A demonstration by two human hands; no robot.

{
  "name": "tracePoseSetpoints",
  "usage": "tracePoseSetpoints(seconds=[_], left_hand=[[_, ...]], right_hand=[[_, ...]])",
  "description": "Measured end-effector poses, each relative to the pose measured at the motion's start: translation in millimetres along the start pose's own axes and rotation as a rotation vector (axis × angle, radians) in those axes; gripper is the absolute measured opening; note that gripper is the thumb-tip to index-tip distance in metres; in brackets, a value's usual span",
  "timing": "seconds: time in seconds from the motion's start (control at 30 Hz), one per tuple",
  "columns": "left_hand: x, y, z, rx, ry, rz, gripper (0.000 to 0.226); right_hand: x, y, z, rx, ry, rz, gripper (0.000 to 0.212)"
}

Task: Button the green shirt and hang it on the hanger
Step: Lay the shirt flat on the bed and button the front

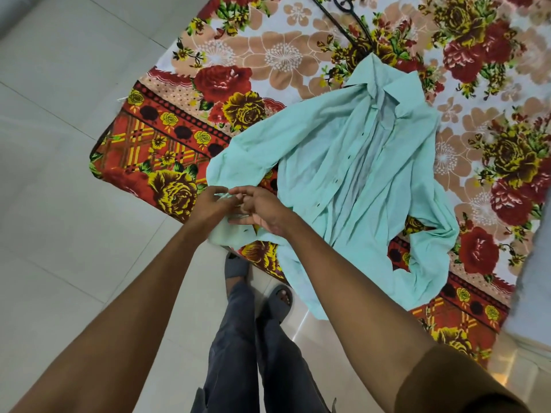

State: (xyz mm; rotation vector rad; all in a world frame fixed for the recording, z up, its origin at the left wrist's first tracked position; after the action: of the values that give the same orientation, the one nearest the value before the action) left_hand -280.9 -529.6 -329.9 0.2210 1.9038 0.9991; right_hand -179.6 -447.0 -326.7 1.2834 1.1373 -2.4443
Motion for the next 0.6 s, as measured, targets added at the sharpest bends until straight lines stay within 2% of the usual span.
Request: tracePoseSetpoints(seconds=[0.07,0.13,0.2,0.3,0.4,0.53,0.6], left_hand=[[-2,-8,-1,-0.135,-0.001,-0.051,0.040],[-5,-18,-7,-0.168,0.044,-0.091,0.026],[-7,-28,-18,-0.225,0.112,-0.146,0.013],[-6,-37,-31,-0.327,0.186,-0.191,0.014],[-3,-39,-41,-0.344,0.230,-0.187,0.015],[-1,-38,-43,-0.355,0.233,-0.182,0.016],[0,-34,-43,-0.408,0.221,-0.165,0.017]], right_hand=[[0,-2,-11,-0.089,0.190,-0.053,0.019],[-4,-7,-37,-0.231,0.482,-0.169,0.013],[-4,-7,-52,-0.287,0.609,-0.190,0.022],[7,-5,-53,-0.431,0.571,-0.110,0.044],[16,-9,-40,-0.514,0.496,-0.110,0.054],[34,-7,-7,-0.815,0.321,-0.182,0.048],[45,-1,8,-0.884,0.262,-0.185,0.043]])
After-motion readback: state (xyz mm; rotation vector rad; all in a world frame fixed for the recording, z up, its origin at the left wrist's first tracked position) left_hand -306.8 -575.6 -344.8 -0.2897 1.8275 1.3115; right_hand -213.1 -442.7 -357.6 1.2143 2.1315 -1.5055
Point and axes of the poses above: each hand's wrist, its own x-axis towards the middle knuckle, its own z-axis out of the palm, y = z × x, the point moved 8 cm from there along x, towards the middle knuckle, and after that the axes turned 1 degree about y, right-handed, at the moved point
